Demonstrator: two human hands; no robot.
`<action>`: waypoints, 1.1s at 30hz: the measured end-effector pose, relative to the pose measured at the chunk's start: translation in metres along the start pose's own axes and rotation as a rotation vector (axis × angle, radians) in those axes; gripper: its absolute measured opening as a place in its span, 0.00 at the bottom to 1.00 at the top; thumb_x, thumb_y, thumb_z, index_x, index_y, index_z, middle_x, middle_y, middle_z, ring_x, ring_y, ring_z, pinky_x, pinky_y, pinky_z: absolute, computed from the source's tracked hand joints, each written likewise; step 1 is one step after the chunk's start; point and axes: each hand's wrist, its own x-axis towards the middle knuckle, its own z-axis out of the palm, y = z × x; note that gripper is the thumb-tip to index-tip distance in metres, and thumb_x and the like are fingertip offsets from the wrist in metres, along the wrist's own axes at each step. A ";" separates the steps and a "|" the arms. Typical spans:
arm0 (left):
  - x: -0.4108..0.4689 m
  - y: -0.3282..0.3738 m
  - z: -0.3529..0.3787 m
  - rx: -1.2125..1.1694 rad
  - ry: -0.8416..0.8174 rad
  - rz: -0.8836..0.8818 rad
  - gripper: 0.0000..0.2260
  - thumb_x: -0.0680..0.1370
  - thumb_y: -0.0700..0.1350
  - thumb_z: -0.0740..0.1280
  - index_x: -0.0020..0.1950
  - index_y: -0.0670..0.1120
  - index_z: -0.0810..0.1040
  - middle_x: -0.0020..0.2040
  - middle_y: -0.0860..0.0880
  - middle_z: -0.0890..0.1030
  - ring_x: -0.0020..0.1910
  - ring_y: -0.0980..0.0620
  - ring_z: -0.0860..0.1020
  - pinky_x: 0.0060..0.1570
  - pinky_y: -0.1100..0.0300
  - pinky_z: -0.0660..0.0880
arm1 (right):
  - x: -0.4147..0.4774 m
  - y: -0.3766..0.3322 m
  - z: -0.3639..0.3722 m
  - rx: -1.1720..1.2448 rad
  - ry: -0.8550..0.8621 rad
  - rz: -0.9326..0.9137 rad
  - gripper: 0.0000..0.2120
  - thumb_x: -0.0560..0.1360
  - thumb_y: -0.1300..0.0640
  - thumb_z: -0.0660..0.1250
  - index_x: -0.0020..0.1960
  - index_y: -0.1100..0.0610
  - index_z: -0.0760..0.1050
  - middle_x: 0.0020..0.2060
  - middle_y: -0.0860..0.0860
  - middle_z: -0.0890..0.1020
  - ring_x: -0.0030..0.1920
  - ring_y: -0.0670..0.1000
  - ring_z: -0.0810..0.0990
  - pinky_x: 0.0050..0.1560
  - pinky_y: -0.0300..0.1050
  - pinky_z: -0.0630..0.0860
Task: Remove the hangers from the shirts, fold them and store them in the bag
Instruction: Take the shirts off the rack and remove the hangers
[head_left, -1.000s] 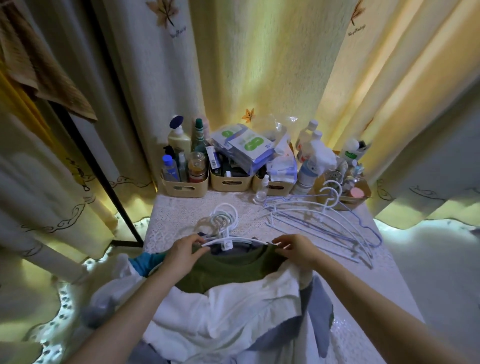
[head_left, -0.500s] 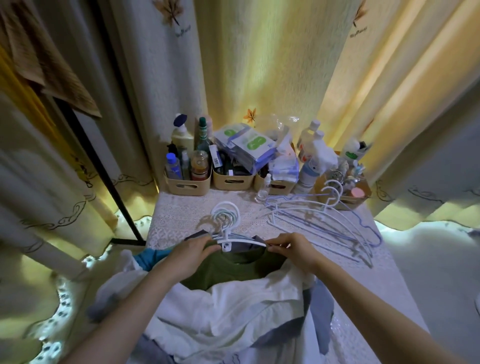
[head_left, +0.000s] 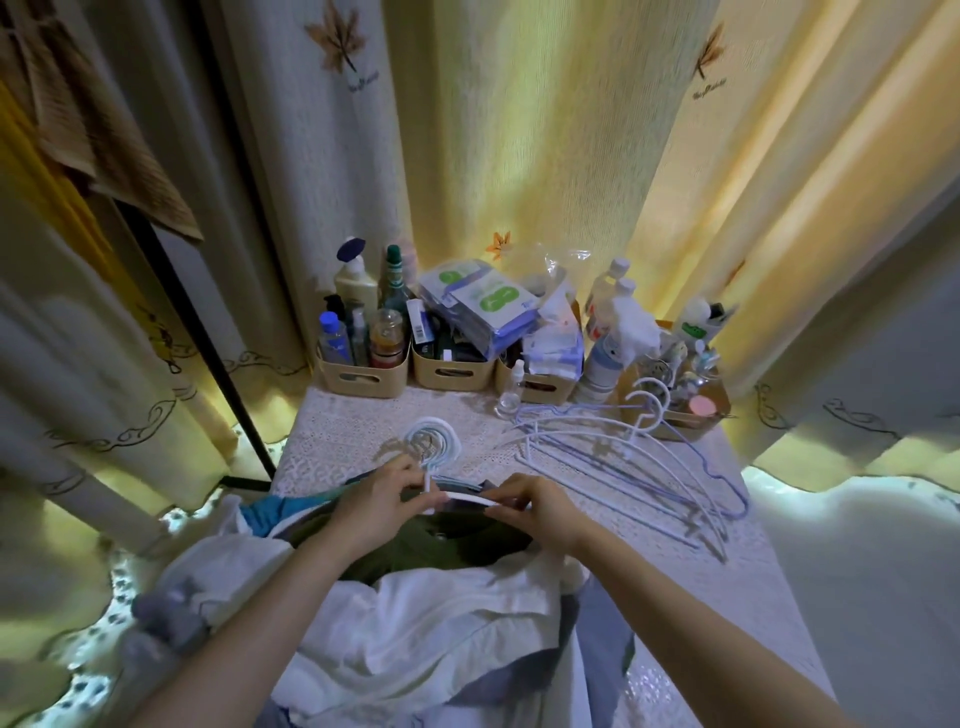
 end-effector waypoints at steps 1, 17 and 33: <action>-0.002 -0.005 -0.008 -0.032 0.012 -0.025 0.09 0.74 0.59 0.66 0.43 0.55 0.80 0.45 0.57 0.72 0.44 0.59 0.74 0.41 0.59 0.71 | 0.001 0.002 -0.003 -0.006 0.004 0.022 0.09 0.76 0.57 0.68 0.55 0.53 0.83 0.44 0.52 0.82 0.40 0.44 0.75 0.43 0.33 0.70; -0.023 -0.035 -0.047 -0.361 0.164 -0.123 0.08 0.78 0.46 0.66 0.40 0.52 0.81 0.45 0.45 0.78 0.49 0.47 0.77 0.55 0.46 0.72 | -0.009 0.038 -0.043 0.191 -0.119 0.381 0.13 0.74 0.70 0.62 0.55 0.61 0.79 0.51 0.53 0.81 0.49 0.49 0.78 0.47 0.37 0.76; 0.000 -0.026 -0.022 -0.139 -0.065 -0.183 0.13 0.74 0.52 0.70 0.57 0.56 0.76 0.54 0.56 0.78 0.55 0.55 0.75 0.56 0.57 0.72 | 0.001 0.031 -0.076 0.070 0.176 0.135 0.12 0.77 0.58 0.65 0.59 0.57 0.79 0.53 0.53 0.83 0.44 0.45 0.79 0.47 0.34 0.73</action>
